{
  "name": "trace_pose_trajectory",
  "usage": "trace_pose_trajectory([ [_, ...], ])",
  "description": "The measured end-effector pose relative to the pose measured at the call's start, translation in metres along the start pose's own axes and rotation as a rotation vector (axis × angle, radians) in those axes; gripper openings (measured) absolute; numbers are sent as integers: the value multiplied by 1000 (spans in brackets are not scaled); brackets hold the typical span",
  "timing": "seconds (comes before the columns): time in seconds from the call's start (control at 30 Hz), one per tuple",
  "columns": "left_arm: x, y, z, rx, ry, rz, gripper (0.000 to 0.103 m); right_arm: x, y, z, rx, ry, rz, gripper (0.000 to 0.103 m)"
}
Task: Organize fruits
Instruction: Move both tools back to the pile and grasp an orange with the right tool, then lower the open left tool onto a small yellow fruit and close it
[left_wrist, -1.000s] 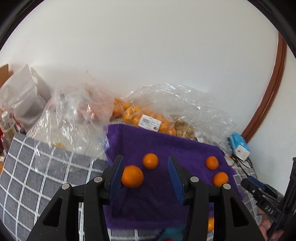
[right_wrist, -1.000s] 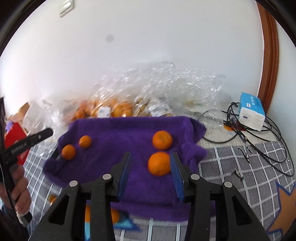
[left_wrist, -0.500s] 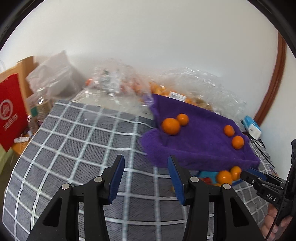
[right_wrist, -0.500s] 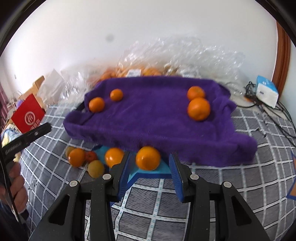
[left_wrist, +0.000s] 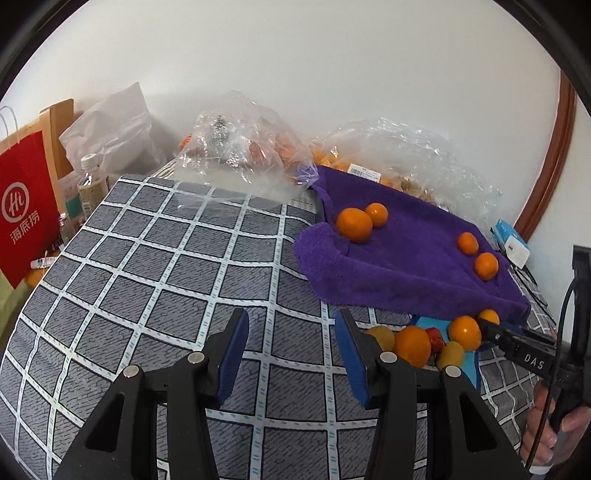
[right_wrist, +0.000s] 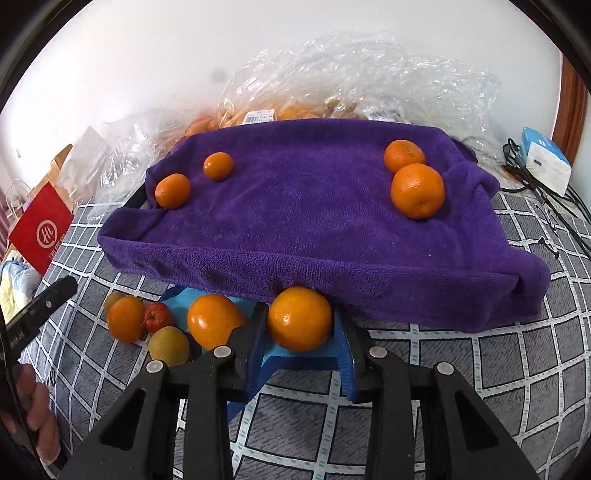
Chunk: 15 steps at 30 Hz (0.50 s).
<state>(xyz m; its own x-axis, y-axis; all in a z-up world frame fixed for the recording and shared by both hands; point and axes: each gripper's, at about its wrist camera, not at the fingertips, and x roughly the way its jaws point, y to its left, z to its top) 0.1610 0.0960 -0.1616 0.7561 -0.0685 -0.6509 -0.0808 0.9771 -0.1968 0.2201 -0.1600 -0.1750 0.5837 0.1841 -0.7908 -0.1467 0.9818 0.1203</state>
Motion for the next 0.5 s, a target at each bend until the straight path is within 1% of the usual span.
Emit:
trace_pose_trajectory([
  [0.07, 0, 2, 0, -12, 1, 2, 46, -8, -3, -1, -6, -10, 5, 34],
  [0.17, 2, 8, 0, -47, 10, -22, 46, -22, -10, -3, -31, -43, -6, 34],
  [0.27, 3, 9, 1, -58, 34, -78, 44, -35, -23, -8, -46, -59, -21, 34],
  [0.33, 5, 6, 0, -48, 47, -106, 44, -41, -33, -13, -53, -67, -29, 34],
  [0.4, 4, 1, -1, -25, 46, -119, 44, -42, -42, -19, -55, -61, -34, 34],
  [0.5, 4, -8, -3, 14, 46, -143, 44, -42, -53, -28, -26, -74, -26, 34],
])
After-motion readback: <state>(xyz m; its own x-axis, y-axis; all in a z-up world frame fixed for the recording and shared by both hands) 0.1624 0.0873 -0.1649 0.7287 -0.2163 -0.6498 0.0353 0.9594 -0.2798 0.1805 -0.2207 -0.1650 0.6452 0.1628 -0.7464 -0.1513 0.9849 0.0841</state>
